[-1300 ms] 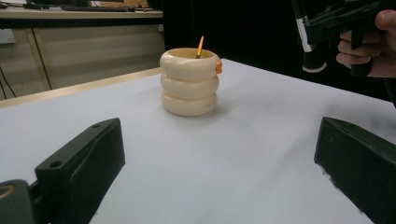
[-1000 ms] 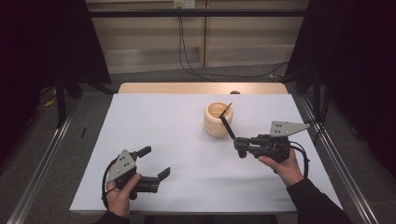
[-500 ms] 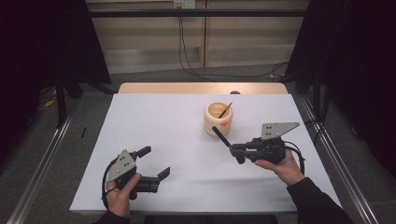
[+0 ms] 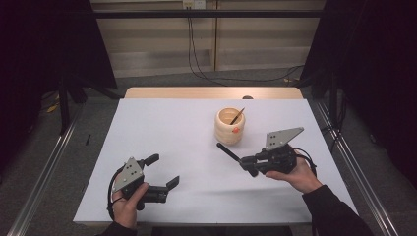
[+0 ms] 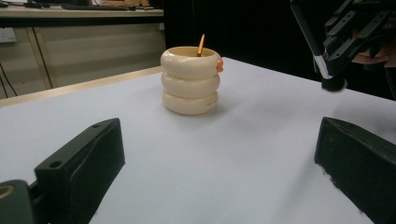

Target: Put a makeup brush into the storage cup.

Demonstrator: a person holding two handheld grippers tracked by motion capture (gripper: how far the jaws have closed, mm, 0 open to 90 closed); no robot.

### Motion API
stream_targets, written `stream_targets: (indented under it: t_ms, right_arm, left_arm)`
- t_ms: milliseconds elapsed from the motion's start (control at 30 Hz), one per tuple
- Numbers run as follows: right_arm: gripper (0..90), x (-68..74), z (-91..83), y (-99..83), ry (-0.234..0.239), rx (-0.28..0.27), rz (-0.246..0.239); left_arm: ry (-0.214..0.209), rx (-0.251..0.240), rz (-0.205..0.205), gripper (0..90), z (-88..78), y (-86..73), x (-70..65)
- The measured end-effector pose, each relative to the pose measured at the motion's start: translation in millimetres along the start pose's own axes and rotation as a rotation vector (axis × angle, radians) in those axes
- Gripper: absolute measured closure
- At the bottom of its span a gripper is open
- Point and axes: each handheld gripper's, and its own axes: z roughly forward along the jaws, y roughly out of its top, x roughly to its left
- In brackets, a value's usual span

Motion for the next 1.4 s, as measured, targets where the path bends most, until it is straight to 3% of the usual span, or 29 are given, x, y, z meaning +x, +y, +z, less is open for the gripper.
stream_targets:
  t_ms: [233, 333, 433, 467, 667, 900, 1000, 1167, 1300, 1400]
  right_arm:
    - [78.4, 3.1, 5.3, 7.9, -0.002, 0.108, -0.039]
    - [78.5, 4.4, 8.6, 10.2, 0.035, 0.154, -0.061]
    - [78.4, 7.1, 12.2, 13.2, 0.061, 0.204, -0.085]
    - [78.4, 7.7, 13.4, 13.9, 0.064, 0.219, -0.086]
    - [78.4, 5.7, 23.5, 18.1, 0.073, 0.33, -0.112]
    - [78.4, -3.7, 26.4, 18.8, 0.042, 0.386, -0.064]
    - [78.4, -4.6, 29.4, 19.2, 0.075, 0.409, -0.109]
    - [78.4, -3.3, 36.8, 14.9, 0.077, 0.497, -0.106]
    - [78.4, -2.6, 38.5, 13.8, 0.075, 0.51, -0.117]
    - [78.4, -3.1, 38.1, 12.5, 0.07, 0.52, -0.117]
  left_arm:
    - [0.004, -0.007, -0.011, 1.7, 1.2, -0.3, -0.9]
    - [0.01, 0.001, -0.002, 1.7, 0.6, -0.1, -0.5]
    - [0.01, -0.012, -0.02, 1.7, 1.7, -0.4, -1.4]
    - [0.01, -0.001, -0.005, 1.7, 1.0, -0.2, -0.6]
    - [0.009, -0.012, -0.021, 1.7, 1.3, -0.4, -1.3]
    - [0.009, -0.013, -0.023, 1.7, 1.7, -0.4, -1.2]
    - [0.003, -0.012, -0.021, 1.7, 2.0, -0.5, -1.2]
    - [0.009, -0.012, -0.023, 1.4, 1.2, -0.3, -1.6]
    - [0.002, 0.001, -0.01, 1.3, 1.0, 0.0, -1.0]
    - [-0.004, -0.01, -0.024, 1.3, 2.7, 0.0, -2.9]
